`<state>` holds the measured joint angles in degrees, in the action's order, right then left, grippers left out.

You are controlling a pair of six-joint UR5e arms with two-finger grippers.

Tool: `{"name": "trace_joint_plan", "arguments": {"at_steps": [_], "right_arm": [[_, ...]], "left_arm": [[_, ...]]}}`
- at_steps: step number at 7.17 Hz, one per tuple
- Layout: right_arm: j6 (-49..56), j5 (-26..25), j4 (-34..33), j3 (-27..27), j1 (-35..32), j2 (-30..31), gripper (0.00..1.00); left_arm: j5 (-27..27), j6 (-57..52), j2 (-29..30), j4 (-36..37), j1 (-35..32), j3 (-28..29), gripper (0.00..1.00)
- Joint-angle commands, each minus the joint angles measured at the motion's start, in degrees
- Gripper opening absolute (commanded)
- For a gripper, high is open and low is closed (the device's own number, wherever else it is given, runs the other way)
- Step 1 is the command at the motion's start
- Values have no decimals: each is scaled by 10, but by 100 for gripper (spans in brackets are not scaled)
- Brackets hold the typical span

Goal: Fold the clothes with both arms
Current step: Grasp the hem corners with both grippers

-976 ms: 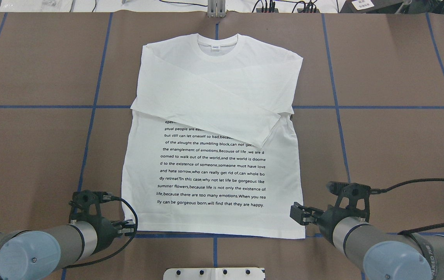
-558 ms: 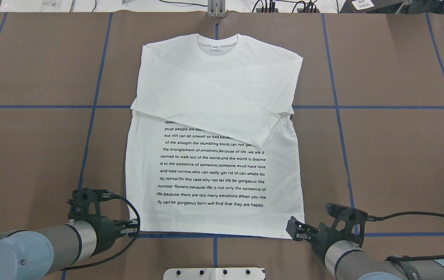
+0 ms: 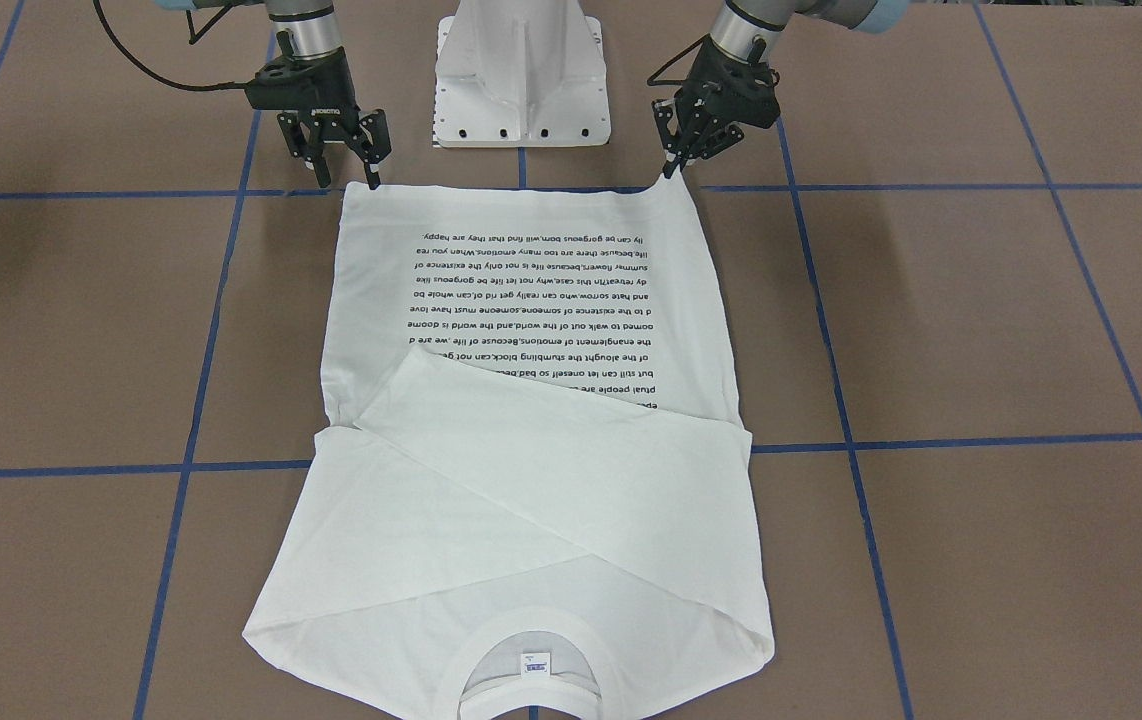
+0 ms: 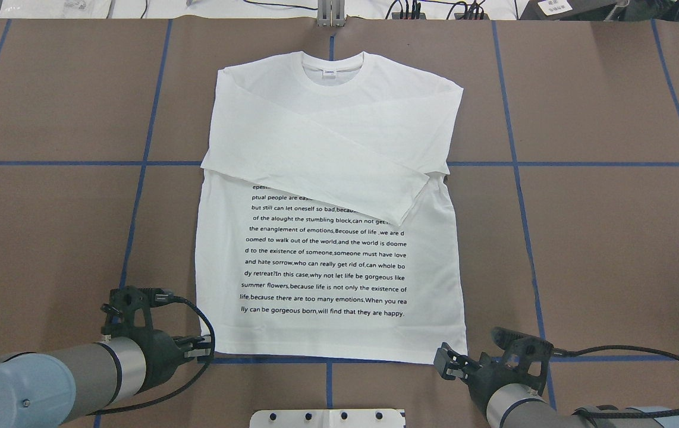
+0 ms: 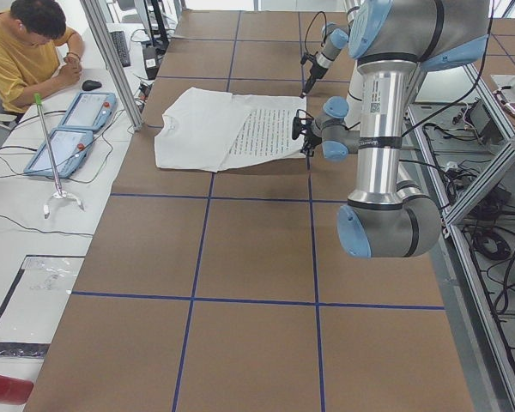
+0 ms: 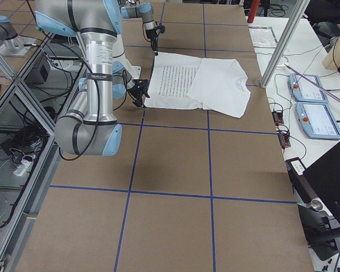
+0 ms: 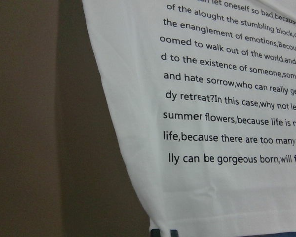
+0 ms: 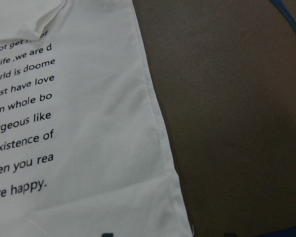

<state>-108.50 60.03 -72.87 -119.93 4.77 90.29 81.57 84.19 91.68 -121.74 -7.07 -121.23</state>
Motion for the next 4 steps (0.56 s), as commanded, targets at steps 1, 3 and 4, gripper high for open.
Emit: {"name": "trace_joint_plan", "arguments": {"at_steps": [1,3,4], "right_arm": [[0,-3,-2,14,3,-14,71],[2,-6,-3,15,4,-12,67],[2,-7,-3,16,4,-11,66]], "left_arm": [[1,0,0,-1,0,-1,0],[2,0,0,-2,0,-1,0],[1,1,0,-2,0,-1,0]]}}
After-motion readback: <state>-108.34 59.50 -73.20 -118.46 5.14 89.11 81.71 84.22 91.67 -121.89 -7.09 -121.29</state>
